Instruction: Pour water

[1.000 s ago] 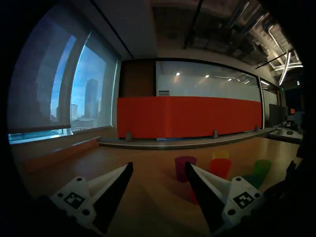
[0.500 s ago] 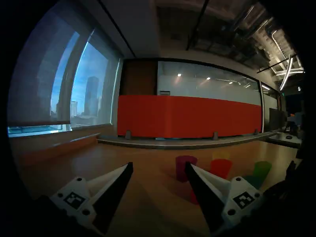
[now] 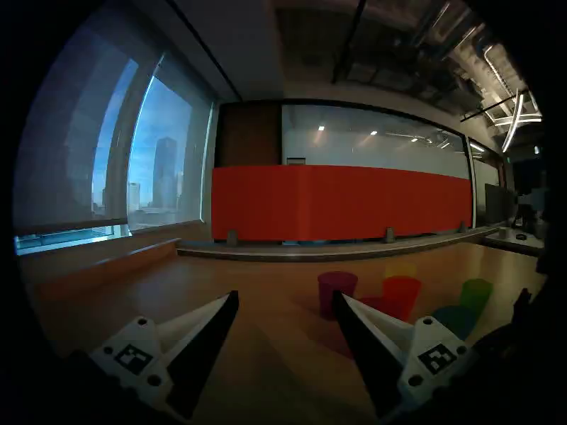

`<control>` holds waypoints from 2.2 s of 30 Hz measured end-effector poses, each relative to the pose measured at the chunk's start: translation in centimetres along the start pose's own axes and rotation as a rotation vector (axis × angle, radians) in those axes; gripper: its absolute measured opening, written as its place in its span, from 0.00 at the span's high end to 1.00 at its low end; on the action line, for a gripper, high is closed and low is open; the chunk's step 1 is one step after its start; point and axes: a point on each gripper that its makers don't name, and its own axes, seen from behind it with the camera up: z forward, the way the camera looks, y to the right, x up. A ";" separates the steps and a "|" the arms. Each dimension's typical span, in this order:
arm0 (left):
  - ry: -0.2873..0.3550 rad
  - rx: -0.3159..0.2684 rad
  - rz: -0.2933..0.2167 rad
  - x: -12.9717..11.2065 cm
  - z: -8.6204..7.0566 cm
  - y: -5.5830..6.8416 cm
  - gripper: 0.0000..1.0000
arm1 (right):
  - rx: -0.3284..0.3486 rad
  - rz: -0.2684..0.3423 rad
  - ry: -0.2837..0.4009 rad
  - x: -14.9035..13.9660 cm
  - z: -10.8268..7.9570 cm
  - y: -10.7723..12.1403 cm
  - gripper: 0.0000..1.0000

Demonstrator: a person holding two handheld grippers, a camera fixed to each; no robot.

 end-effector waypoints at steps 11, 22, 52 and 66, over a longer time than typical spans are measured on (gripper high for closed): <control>-0.001 -0.003 0.007 -0.1 0.0 0.1 0.03 | 0.000 -0.016 0.032 0.5 -0.4 0.4 0.01; -0.001 -0.003 0.006 -0.1 -0.1 0.0 0.03 | 0.031 -0.018 0.077 0.2 -0.5 1.0 0.01; -0.001 -0.003 0.006 -0.1 -0.1 0.1 0.03 | 0.028 0.088 0.074 -6.9 1.4 2.4 0.01; -0.001 -0.003 0.006 -0.1 0.0 0.1 0.03 | 0.025 0.071 0.053 -8.1 1.8 2.2 0.01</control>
